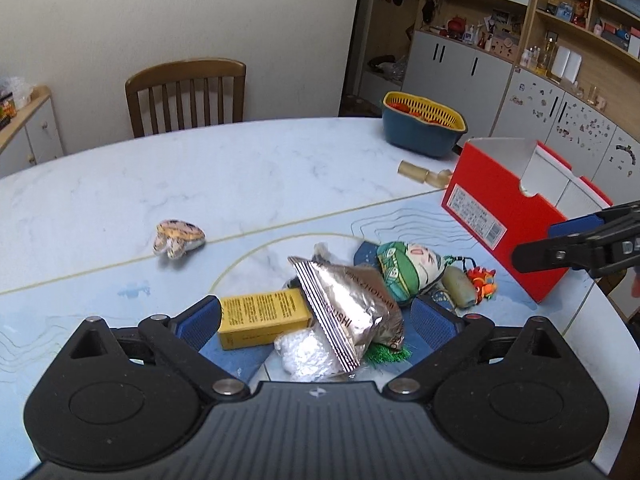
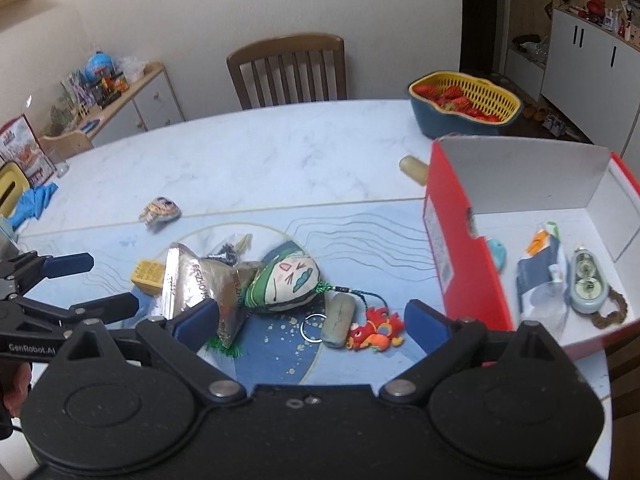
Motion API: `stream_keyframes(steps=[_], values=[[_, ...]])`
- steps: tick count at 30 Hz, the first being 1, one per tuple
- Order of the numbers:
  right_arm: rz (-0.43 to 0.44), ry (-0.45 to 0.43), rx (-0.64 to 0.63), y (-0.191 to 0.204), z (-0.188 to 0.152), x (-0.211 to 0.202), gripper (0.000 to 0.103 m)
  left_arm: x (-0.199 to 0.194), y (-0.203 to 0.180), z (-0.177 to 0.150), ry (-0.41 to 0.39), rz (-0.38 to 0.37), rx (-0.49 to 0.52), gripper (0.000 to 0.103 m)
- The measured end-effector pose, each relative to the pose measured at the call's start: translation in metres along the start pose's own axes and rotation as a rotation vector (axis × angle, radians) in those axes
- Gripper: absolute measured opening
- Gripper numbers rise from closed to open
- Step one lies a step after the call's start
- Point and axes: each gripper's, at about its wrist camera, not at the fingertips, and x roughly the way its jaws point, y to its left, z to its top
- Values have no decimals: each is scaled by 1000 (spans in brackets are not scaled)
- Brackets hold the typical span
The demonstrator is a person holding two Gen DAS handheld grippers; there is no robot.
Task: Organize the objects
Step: 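Withdraw both tools from the shoebox back toward the table items, then grasp the foil snack bag with the left tool while the right tool grasps the green plush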
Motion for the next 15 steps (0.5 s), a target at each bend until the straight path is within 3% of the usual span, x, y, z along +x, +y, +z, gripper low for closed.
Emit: stream_keyframes(steps=[6,15], values=[[-10,37,-35,6,4,31,99,18,-7,-5,17,-25,11,102],[-18,70,-99,12,12,64,98,42,-26,-9,1,-7,146,102]])
